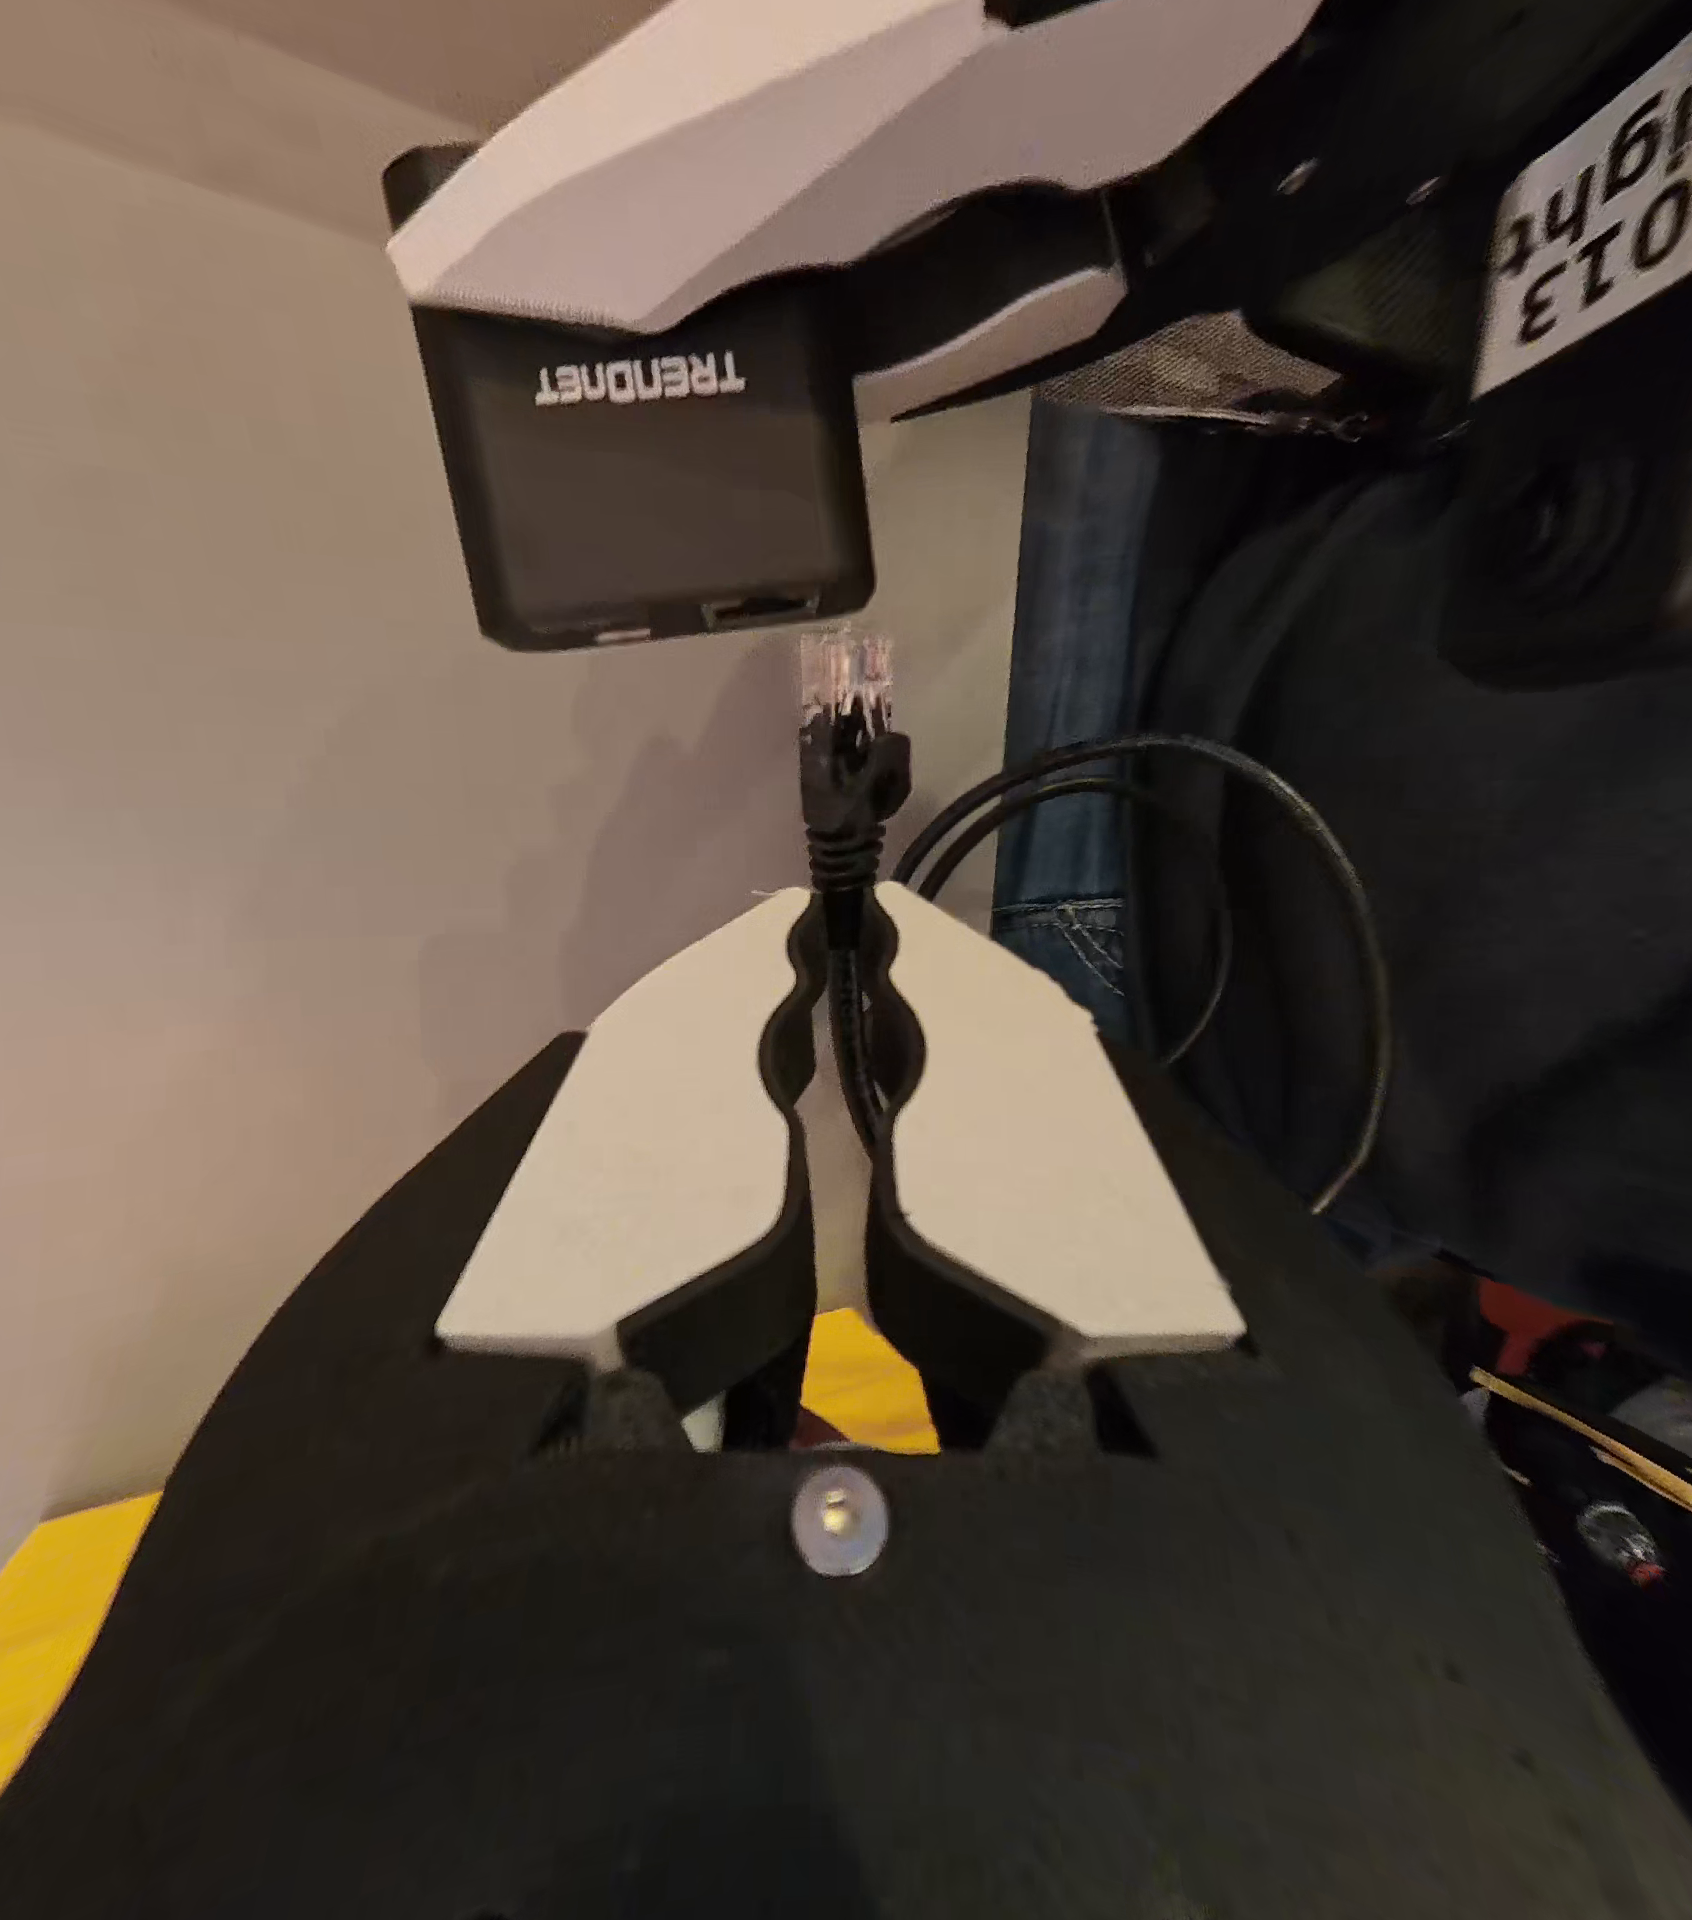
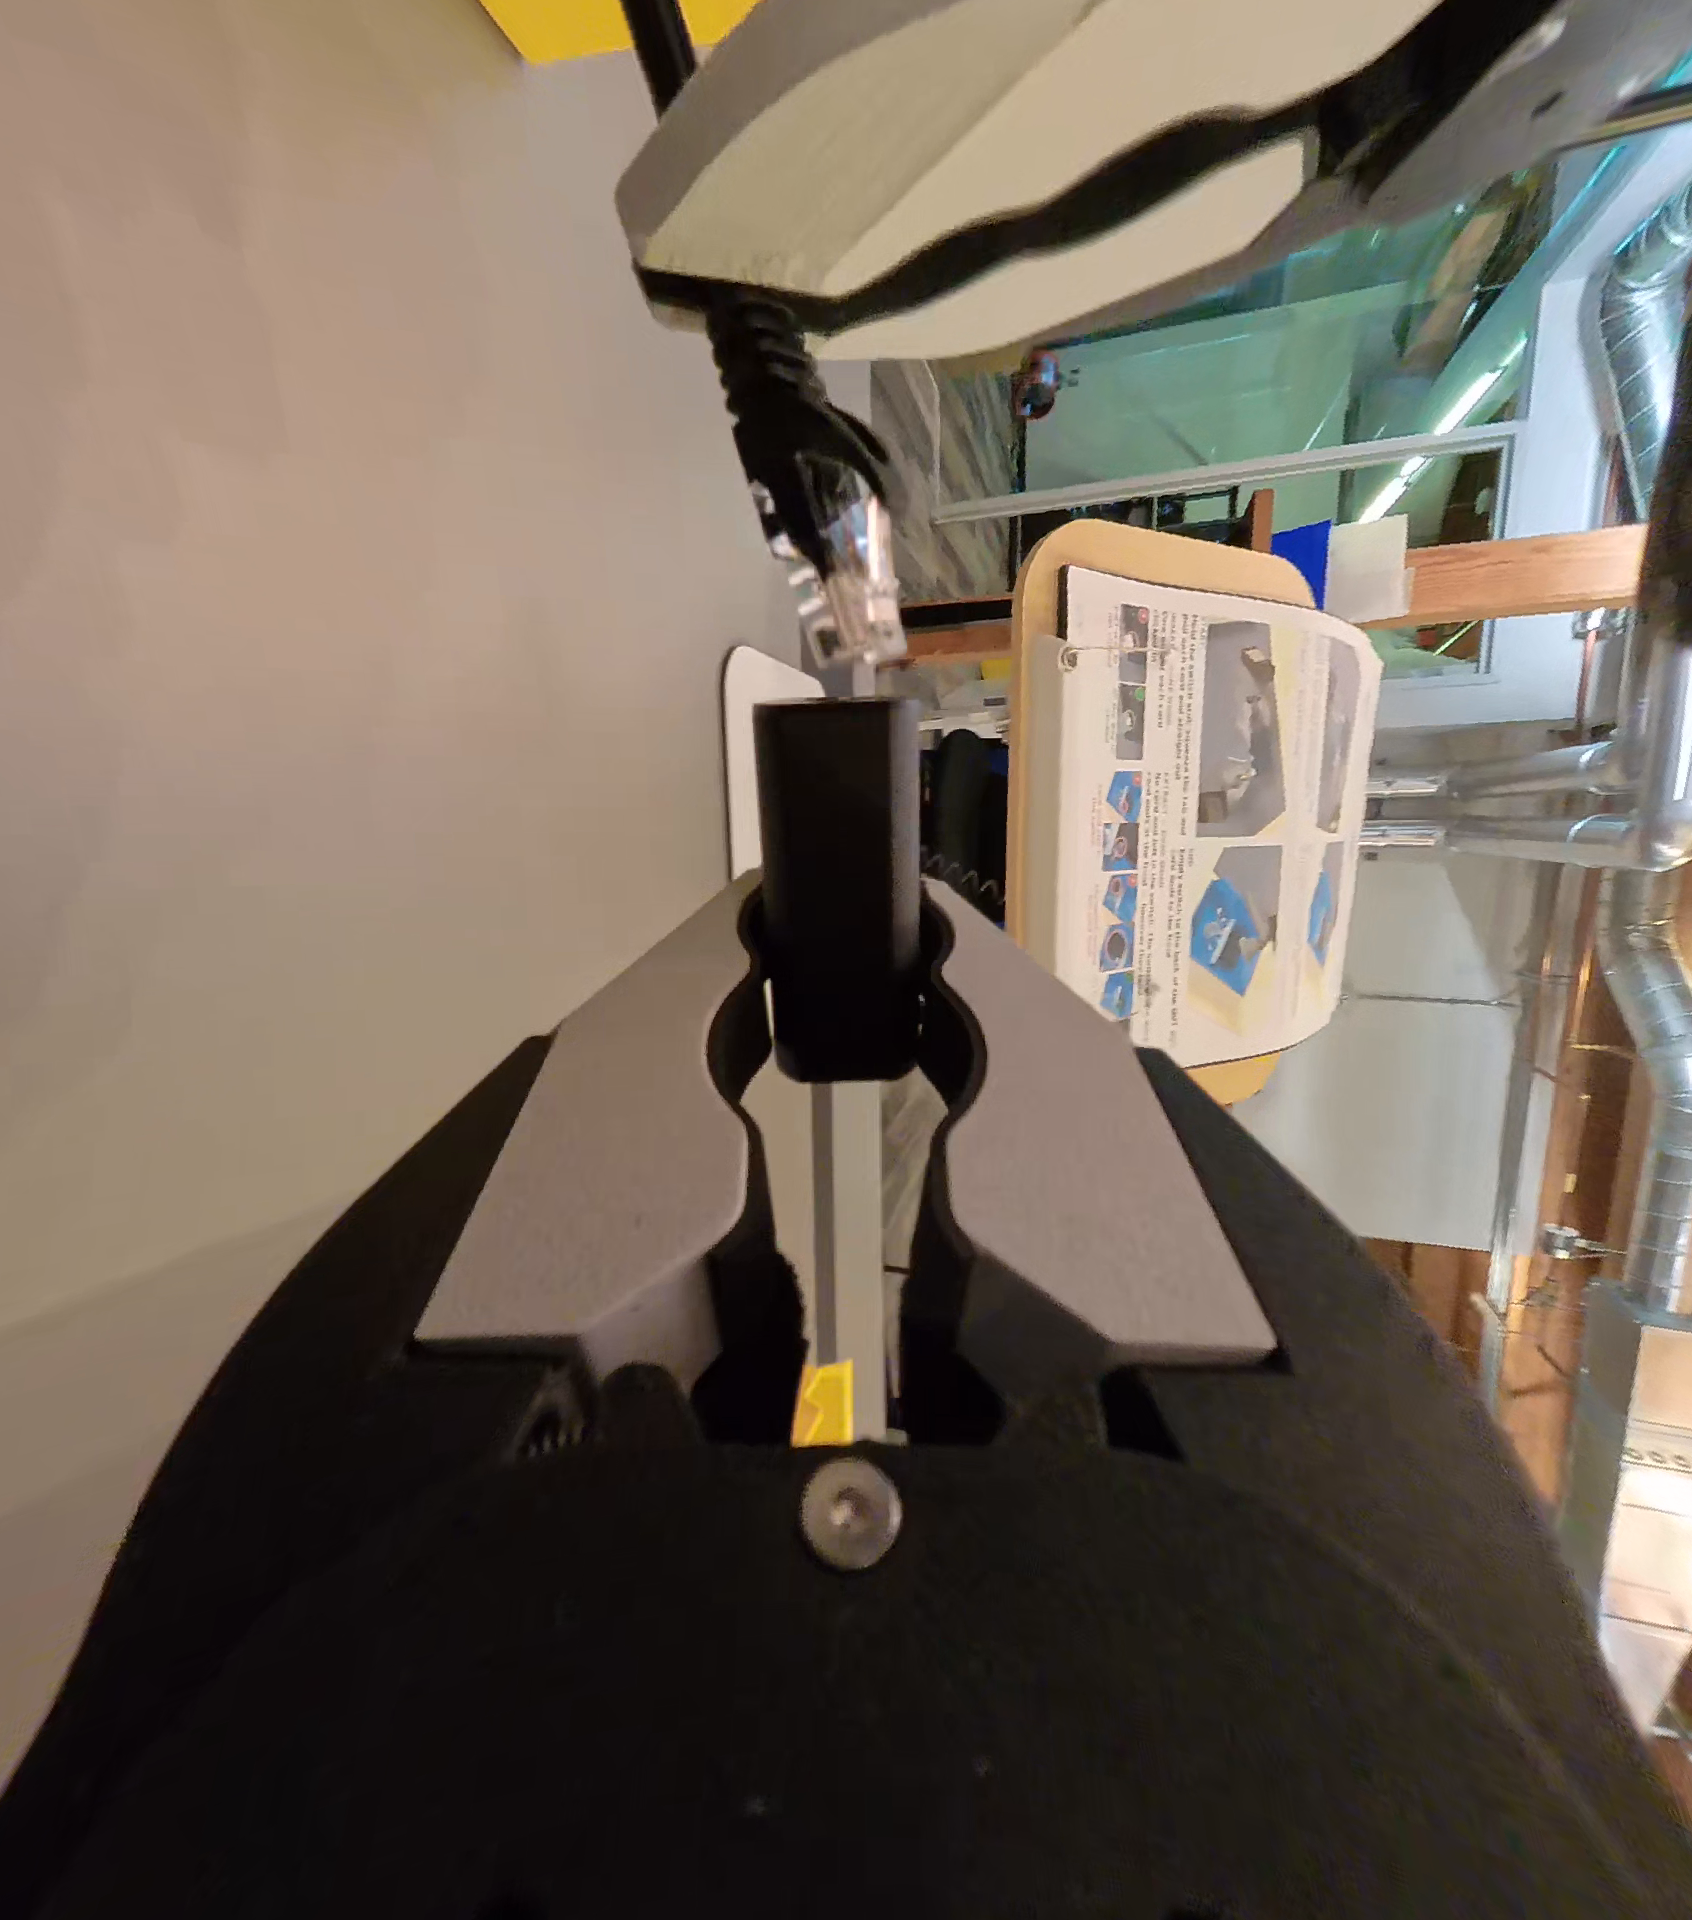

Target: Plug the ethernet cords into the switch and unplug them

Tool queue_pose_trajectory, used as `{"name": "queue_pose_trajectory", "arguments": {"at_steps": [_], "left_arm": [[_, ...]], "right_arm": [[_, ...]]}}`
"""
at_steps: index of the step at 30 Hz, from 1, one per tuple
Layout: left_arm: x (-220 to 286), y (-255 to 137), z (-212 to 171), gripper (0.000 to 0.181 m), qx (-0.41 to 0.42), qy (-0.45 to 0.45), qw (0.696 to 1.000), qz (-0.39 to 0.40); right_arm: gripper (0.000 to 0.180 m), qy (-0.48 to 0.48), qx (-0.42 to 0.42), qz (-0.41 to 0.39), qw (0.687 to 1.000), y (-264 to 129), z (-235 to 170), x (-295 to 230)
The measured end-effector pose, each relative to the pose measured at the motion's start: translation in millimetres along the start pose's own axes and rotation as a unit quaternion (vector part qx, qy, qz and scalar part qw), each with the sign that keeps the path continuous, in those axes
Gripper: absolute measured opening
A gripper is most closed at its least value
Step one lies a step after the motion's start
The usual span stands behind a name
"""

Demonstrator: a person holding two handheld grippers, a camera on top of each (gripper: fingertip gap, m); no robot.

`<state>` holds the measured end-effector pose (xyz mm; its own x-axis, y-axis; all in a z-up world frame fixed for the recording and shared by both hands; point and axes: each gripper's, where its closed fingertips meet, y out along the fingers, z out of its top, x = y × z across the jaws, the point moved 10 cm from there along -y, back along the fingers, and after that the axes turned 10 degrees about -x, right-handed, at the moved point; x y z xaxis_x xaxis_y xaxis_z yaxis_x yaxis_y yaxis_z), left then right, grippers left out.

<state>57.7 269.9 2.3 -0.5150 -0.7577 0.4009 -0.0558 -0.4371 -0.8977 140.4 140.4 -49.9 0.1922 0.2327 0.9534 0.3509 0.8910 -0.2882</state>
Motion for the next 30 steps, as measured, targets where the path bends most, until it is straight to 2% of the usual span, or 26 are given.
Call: {"name": "queue_pose_trajectory", "arguments": {"at_steps": [1,30], "left_arm": [[-1,0,2,0.005,0.003,-0.002,1.0,-0.011],[-25,11,11,0.005,-0.012,-0.046,0.989,-0.139]], "right_arm": [[0.022,-0.007,0.002,-0.006,1.0,0,0,0],[0.022,-0.093,0.008,-0.085,0.992,1,-5,-3]]}}
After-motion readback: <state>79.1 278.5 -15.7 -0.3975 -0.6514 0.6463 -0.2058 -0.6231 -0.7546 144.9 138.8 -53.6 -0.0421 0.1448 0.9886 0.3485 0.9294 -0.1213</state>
